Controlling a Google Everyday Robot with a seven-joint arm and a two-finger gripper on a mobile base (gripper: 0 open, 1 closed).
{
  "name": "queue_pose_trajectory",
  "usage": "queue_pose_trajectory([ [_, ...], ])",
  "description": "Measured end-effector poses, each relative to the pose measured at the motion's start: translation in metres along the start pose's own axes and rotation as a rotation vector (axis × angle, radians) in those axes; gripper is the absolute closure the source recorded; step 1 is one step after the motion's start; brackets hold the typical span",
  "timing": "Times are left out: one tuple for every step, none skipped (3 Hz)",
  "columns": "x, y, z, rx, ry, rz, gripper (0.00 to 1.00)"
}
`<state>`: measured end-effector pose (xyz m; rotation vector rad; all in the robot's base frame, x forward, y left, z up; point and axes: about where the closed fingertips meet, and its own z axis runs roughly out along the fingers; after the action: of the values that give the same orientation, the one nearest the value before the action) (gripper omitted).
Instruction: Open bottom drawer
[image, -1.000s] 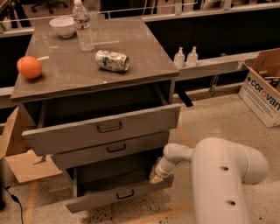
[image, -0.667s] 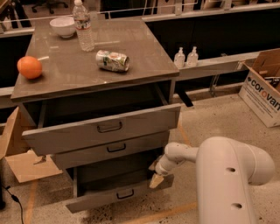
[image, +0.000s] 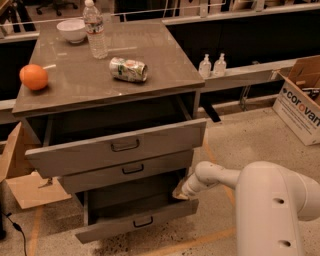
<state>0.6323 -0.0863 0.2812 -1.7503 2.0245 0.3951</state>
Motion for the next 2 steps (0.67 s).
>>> queue_pose_trajectory([
  [0.0,-0.017,0.003,0.04,-0.024,0.021,0.99],
  [-0.006,-0.029,0.019,0.065,0.005,-0.01,1.0],
])
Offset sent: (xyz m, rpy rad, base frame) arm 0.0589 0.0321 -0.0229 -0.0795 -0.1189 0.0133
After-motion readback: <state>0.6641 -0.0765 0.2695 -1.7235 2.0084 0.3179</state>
